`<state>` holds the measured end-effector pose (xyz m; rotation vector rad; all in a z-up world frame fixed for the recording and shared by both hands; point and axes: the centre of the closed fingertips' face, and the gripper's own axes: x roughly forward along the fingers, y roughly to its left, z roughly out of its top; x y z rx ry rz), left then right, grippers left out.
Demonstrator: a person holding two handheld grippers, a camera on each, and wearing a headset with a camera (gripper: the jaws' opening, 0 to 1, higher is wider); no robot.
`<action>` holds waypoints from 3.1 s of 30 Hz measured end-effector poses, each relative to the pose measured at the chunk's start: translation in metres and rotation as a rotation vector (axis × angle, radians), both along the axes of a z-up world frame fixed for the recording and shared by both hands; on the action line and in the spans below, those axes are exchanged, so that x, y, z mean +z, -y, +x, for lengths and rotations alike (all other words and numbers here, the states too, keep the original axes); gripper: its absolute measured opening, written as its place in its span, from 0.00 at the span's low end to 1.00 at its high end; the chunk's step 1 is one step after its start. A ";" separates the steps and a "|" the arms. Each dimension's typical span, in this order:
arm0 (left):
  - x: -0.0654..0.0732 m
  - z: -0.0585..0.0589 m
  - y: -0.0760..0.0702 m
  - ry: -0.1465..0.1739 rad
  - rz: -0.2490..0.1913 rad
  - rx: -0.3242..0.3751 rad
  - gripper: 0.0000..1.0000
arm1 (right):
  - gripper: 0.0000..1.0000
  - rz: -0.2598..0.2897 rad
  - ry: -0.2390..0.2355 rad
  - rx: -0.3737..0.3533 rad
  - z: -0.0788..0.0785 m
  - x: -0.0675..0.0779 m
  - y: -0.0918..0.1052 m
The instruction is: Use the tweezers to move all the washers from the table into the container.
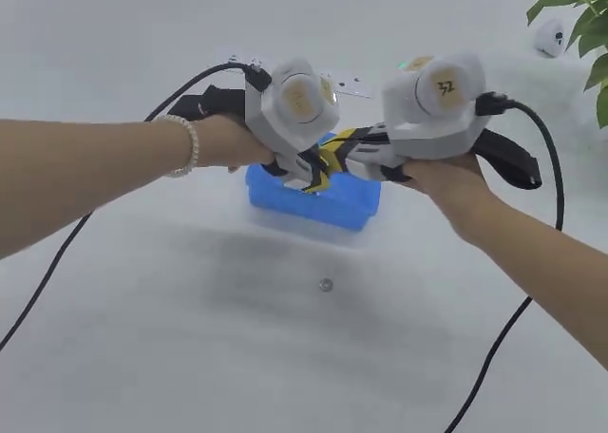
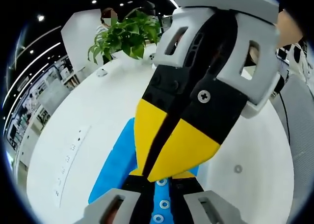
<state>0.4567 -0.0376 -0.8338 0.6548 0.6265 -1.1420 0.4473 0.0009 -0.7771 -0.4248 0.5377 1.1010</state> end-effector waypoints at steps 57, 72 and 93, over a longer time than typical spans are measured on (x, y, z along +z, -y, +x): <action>0.057 -0.127 0.028 0.023 -0.262 -0.158 0.06 | 0.00 0.078 -0.051 0.229 -0.120 0.042 0.017; 0.018 -0.127 0.039 0.088 -0.273 -0.110 0.04 | 0.00 0.062 -0.095 0.127 -0.121 0.003 0.035; 0.017 -0.124 0.035 0.087 -0.305 -0.074 0.04 | 0.02 0.009 -0.063 0.131 -0.126 0.009 0.054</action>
